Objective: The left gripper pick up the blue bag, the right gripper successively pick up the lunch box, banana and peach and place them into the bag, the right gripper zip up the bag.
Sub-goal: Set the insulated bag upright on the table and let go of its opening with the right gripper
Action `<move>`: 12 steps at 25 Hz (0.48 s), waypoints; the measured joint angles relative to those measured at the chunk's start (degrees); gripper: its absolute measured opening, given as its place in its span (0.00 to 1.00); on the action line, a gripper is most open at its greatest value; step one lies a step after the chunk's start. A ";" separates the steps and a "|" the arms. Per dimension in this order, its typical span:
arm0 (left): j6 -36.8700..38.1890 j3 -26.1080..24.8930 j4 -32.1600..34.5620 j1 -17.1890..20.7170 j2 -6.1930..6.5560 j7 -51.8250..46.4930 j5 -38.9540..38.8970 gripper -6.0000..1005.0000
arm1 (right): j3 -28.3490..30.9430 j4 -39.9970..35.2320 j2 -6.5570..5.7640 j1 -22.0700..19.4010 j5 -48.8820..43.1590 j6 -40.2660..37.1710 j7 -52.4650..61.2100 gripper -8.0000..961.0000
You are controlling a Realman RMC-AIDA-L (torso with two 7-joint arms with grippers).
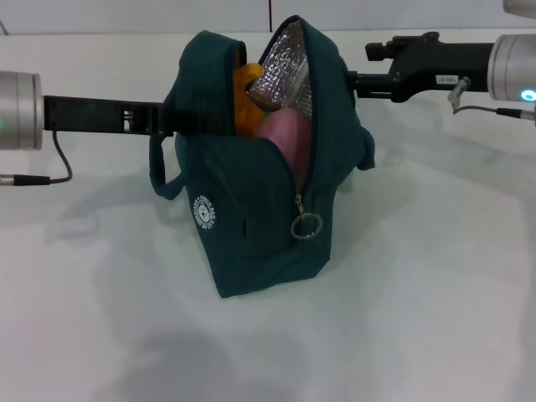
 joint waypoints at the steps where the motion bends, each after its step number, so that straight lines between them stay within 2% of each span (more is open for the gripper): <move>1: -0.05 0.00 -0.02 -0.02 -0.03 0.00 -0.03 0.04 | -0.03 0.14 0.09 0.21 -0.16 0.10 -0.01 0.61; 12: -0.65 0.00 -0.71 0.24 -0.12 0.04 -0.09 0.04 | -0.10 -0.06 0.10 0.03 -0.32 -1.45 0.44 0.54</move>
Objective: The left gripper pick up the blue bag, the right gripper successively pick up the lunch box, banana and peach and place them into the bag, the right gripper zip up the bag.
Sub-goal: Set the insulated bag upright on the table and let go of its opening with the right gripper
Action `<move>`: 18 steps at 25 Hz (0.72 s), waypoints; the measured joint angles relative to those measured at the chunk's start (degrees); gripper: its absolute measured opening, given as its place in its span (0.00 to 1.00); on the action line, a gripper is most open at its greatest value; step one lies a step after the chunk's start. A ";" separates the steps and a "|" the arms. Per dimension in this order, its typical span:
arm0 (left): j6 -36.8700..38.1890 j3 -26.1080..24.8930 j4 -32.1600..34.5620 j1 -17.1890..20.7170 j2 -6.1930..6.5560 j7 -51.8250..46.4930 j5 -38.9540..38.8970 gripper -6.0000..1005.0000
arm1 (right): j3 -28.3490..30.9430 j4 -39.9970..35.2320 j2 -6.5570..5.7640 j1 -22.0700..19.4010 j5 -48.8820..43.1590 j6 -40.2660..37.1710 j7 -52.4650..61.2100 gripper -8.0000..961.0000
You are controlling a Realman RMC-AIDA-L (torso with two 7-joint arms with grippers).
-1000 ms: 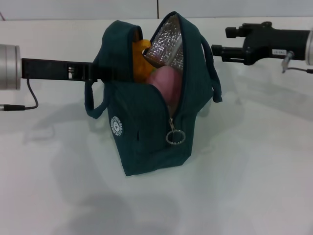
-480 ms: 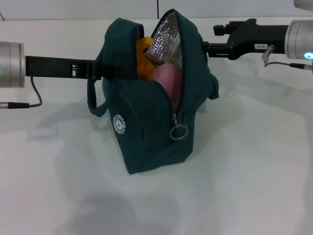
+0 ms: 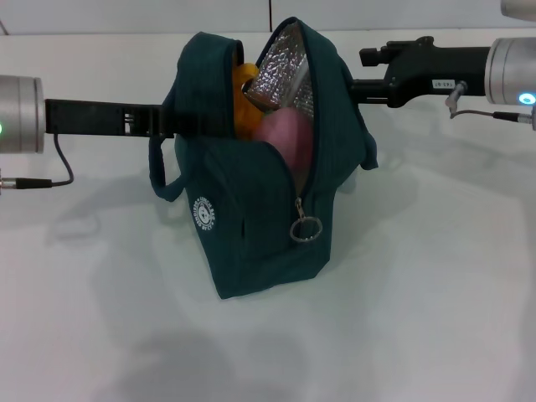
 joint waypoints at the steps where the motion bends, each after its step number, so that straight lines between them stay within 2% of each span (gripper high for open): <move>1: 0.00 -0.01 0.00 0.01 -0.02 0.00 -0.03 0.04 | -0.03 0.11 0.01 0.00 0.00 0.14 0.00 0.53; 11: 0.00 0.00 0.00 -0.13 -0.11 0.00 -0.15 0.04 | -0.07 0.24 0.31 0.47 -0.01 0.88 -0.43 0.47; 18: 0.00 0.00 0.01 -0.07 -0.08 0.00 -0.17 0.04 | -0.32 0.12 0.39 0.50 -0.01 1.81 -0.62 0.46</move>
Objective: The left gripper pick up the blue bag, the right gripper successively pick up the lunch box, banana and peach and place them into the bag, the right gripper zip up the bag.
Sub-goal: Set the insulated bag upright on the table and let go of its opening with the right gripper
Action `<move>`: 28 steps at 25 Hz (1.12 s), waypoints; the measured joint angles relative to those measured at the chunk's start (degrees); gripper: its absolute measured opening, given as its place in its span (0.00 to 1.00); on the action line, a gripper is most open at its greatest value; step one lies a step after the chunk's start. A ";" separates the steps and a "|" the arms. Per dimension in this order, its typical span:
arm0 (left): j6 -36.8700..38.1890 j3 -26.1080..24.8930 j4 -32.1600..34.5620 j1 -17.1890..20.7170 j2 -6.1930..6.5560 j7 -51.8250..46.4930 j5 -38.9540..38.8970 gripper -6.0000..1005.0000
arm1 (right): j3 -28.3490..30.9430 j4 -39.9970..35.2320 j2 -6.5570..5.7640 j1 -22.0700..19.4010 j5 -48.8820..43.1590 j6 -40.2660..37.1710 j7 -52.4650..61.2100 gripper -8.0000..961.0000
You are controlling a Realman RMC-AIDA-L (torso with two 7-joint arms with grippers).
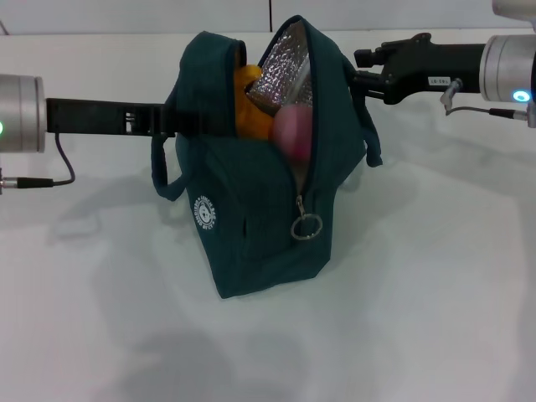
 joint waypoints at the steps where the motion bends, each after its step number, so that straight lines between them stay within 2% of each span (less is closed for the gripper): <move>1: 0.00 0.00 0.00 0.06 0.01 0.00 0.00 0.04 | -0.08 -0.01 0.00 0.00 0.00 0.02 -0.03 0.46; 4: 0.00 0.00 0.00 0.14 0.01 0.00 0.00 0.04 | -0.36 -0.01 0.06 0.01 0.02 -0.25 -0.88 0.46; 9: 0.00 0.00 0.00 0.24 0.00 0.14 0.00 0.04 | -0.44 0.07 0.34 -0.32 0.24 -0.93 -2.12 0.31; 12: 0.00 0.00 -0.33 0.25 -0.04 0.62 -0.02 0.04 | -0.45 -0.04 0.36 -0.40 0.39 -0.96 -2.13 0.11; 17: -0.01 0.00 -0.66 0.15 -0.10 0.87 -0.19 0.04 | -0.46 -1.55 0.35 -0.98 0.95 -1.06 -1.92 0.08; 27: -0.08 0.24 -1.47 -0.57 -1.28 0.59 -3.07 0.04 | -0.58 -14.69 0.49 -9.78 6.37 -5.34 -1.44 0.07; 28: -0.06 0.31 -1.93 -0.69 -1.34 0.60 -3.59 0.04 | -0.58 -16.98 0.42 -11.58 7.40 -6.33 -1.38 0.07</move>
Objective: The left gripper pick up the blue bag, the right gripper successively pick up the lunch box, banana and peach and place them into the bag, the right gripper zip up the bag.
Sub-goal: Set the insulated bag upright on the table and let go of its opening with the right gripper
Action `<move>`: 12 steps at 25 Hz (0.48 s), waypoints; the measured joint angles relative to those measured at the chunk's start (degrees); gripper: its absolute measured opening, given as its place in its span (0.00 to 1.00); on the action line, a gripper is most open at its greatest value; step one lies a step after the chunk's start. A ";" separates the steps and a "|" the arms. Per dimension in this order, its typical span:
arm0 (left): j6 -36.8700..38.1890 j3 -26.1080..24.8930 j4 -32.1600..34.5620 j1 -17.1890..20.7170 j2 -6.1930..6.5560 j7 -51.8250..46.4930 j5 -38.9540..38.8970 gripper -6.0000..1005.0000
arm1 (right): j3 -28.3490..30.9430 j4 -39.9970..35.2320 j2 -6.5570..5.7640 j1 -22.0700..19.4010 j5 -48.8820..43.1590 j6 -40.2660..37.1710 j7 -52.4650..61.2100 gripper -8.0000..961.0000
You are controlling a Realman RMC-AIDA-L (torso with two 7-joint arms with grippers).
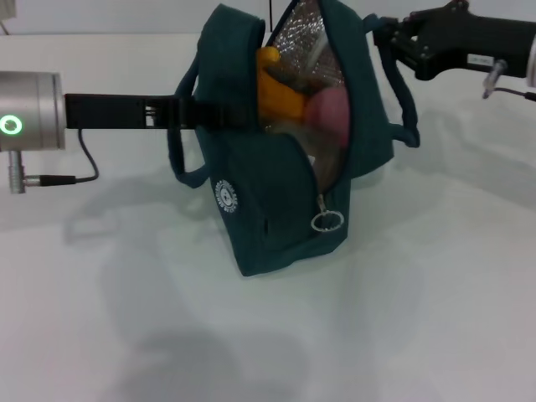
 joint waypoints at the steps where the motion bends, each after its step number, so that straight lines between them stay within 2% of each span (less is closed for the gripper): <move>1: 0.04 0.04 -1.43 -0.50 -0.05 -0.06 -1.16 0.04 | 0.00 0.00 0.00 0.00 0.00 0.00 0.00 0.07; 5: 0.10 0.03 -3.84 -1.50 -0.25 -0.19 -2.80 0.04 | 0.07 -5.58 -0.18 -3.93 2.13 -2.29 0.58 0.07; 7: 0.07 0.00 -5.18 -1.87 -0.42 -0.17 -3.59 0.04 | 0.13 -6.49 -0.21 -4.58 2.24 -2.60 0.68 0.07; 8: 0.05 -0.05 -6.11 -2.06 -0.47 -0.17 -3.90 0.04 | 0.40 -8.61 -0.27 -6.35 2.32 -4.16 0.94 0.07; 12: 0.04 -0.03 -8.49 -2.48 -0.97 -0.20 -4.21 0.04 | 0.63 -9.66 -0.38 -8.21 2.39 -5.43 1.77 0.07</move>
